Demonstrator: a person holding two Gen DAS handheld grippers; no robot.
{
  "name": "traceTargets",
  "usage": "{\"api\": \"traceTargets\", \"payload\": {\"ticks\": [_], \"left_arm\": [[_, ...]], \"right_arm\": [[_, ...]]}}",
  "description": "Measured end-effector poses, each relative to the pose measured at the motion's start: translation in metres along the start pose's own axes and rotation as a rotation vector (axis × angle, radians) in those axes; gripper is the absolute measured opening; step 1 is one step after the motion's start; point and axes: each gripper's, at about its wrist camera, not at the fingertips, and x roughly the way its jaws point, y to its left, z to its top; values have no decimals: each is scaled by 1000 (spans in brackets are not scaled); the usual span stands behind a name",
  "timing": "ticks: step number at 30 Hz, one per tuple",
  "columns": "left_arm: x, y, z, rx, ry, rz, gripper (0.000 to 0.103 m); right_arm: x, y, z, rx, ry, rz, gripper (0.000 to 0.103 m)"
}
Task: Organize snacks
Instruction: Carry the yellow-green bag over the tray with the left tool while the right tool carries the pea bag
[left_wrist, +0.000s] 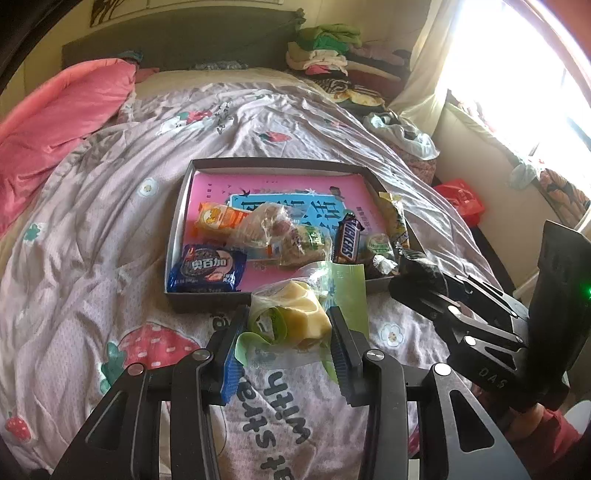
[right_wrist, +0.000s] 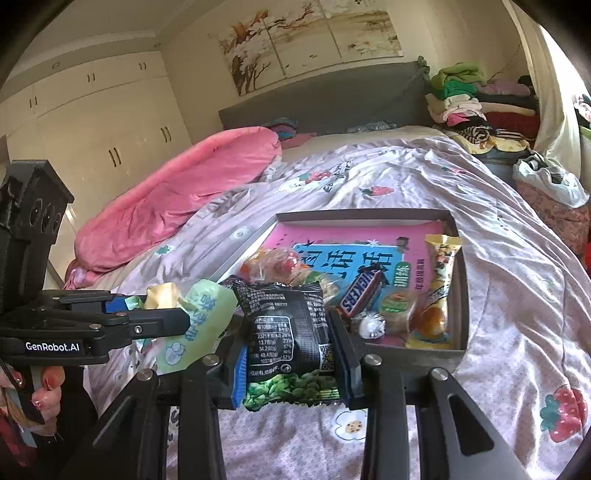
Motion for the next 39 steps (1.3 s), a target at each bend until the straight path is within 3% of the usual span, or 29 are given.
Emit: {"api": "traceTargets", "payload": {"ticks": [25,39], "left_arm": [[22,-22,22,10,-4,-56,43],[39,-27,38,-14,-13,-53,43]], "right_arm": [[-26,-50,9,107,-83,-159,37],[-26,-69,11,168,-99,-200,37]]}}
